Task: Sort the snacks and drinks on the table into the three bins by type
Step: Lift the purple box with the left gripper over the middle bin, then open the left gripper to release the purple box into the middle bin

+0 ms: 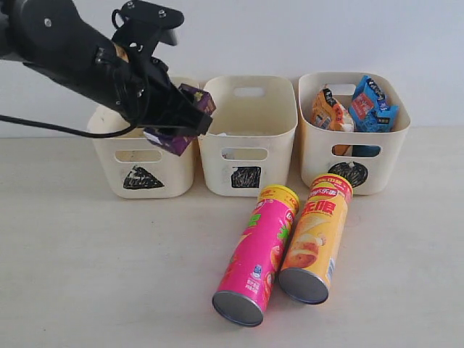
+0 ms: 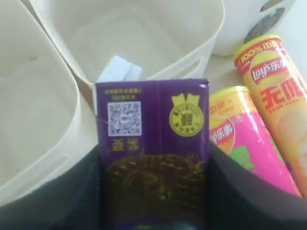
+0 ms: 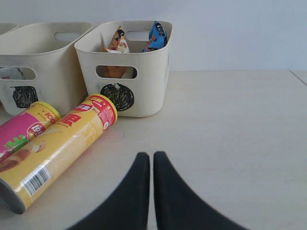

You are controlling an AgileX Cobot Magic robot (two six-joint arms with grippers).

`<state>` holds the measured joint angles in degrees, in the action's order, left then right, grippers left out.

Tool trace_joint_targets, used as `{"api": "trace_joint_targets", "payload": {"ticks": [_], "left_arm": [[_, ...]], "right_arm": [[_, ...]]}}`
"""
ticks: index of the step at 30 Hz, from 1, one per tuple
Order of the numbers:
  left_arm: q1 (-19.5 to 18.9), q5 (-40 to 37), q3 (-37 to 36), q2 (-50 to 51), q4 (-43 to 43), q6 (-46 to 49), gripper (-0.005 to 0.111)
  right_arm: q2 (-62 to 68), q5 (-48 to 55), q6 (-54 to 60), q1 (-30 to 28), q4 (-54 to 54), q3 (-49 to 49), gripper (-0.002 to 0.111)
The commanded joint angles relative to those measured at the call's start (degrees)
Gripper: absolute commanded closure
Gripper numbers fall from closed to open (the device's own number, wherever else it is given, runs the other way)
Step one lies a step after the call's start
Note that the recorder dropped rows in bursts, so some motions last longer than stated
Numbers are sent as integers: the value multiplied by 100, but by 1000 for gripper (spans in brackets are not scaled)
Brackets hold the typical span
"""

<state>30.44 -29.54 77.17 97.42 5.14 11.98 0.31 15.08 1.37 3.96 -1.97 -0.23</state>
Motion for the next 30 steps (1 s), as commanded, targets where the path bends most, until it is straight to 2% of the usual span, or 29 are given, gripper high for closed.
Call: {"api": "trace_joint_targets", "payload": {"ticks": [1,18,30], "left_arm": [[11,96,626,361,21,5,103],[22,84,2505,1953,21,5,103],[279,22,3666,2871,21,-28,103]], "right_arm": [[-31,-46,0,1,0,23,108],[-31,-56,2,1,0,23,108],[-31,-56,2,1,0,23,108]]}}
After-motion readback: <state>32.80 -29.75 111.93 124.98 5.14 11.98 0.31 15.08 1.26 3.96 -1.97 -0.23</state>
